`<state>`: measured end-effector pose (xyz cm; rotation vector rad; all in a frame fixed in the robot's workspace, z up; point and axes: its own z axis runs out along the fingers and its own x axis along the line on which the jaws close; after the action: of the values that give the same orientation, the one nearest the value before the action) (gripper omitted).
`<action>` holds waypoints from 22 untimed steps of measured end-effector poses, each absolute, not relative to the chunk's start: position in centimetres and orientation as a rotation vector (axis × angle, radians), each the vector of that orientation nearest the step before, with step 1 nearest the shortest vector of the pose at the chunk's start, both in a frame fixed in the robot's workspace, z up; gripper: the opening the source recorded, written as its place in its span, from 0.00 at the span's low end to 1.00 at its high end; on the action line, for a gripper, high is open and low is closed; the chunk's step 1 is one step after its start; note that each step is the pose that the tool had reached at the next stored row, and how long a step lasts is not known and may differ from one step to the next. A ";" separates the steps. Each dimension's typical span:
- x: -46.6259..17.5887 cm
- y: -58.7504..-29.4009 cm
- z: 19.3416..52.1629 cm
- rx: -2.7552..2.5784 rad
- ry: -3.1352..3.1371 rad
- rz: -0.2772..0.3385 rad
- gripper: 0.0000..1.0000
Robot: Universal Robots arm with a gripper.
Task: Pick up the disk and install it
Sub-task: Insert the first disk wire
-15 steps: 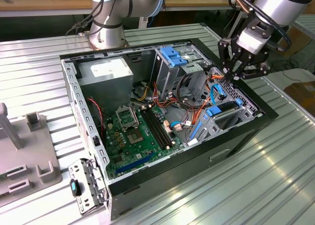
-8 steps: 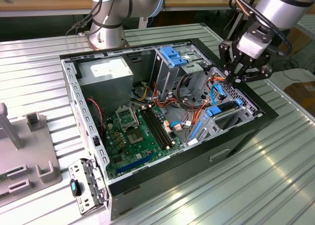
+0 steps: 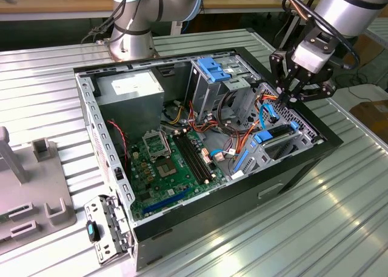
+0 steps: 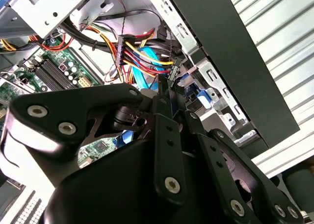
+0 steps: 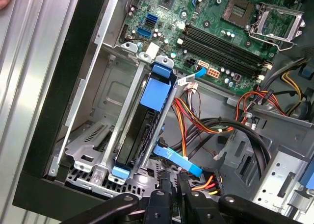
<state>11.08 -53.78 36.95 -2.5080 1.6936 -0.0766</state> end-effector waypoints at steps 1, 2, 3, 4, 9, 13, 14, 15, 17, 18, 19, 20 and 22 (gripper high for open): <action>11.1 -53.8 36.9 -2.508 1.694 -0.077 0.18; 11.1 -53.8 36.9 -2.508 1.694 -0.077 0.18; 11.1 -53.8 36.9 -2.508 1.694 -0.077 0.18; 11.1 -53.8 36.9 -2.508 1.694 -0.077 0.18; 11.0 -53.9 36.7 -2.507 1.692 -0.081 0.18; 10.7 -54.0 36.2 -2.504 1.690 -0.089 0.18; 10.7 -54.1 36.2 -2.503 1.690 -0.090 0.18; 10.6 -54.1 36.2 -2.503 1.689 -0.091 0.18; 10.6 -54.1 36.2 -2.503 1.689 -0.091 0.18; 10.6 -54.1 36.2 -2.503 1.689 -0.091 0.18; 10.6 -54.1 36.2 -2.503 1.689 -0.091 0.18; 10.6 -54.1 36.2 -2.503 1.689 -0.091 0.18; 10.6 -54.1 36.2 -2.503 1.689 -0.091 0.18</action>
<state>10.62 -54.09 36.20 -2.5025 1.6895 -0.0910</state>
